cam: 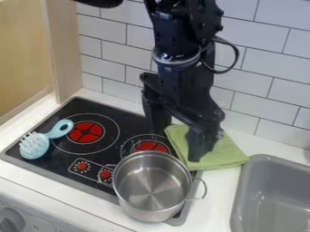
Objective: Move the blue grapes to the right side of the blue brush
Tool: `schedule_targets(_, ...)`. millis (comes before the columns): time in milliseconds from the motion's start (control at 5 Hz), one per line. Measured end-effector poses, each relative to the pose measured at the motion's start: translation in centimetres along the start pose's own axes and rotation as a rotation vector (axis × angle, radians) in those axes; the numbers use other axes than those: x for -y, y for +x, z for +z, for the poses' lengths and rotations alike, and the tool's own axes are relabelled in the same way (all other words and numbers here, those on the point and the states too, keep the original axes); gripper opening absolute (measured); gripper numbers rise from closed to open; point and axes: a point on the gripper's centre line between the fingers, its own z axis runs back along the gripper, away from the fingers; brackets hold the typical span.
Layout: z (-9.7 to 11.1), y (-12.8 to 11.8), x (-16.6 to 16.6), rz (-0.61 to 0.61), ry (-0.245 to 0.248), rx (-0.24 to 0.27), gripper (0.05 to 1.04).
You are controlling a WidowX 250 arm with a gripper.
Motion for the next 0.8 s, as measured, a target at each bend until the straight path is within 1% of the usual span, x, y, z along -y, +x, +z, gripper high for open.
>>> schedule_targets(200,-1.0,-1.4,0.1,-0.001,-0.003,-0.057,0.999)
schedule_targets(400,-1.0,0.0,0.0,-0.022,-0.012,-0.105,0.999)
schedule_targets(600,0.9,3.5,-1.6,-0.011,0.004,-0.066,0.999)
schedule_targets(800,1.0,5.8,-2.2,-0.023,0.008,-0.071,0.999)
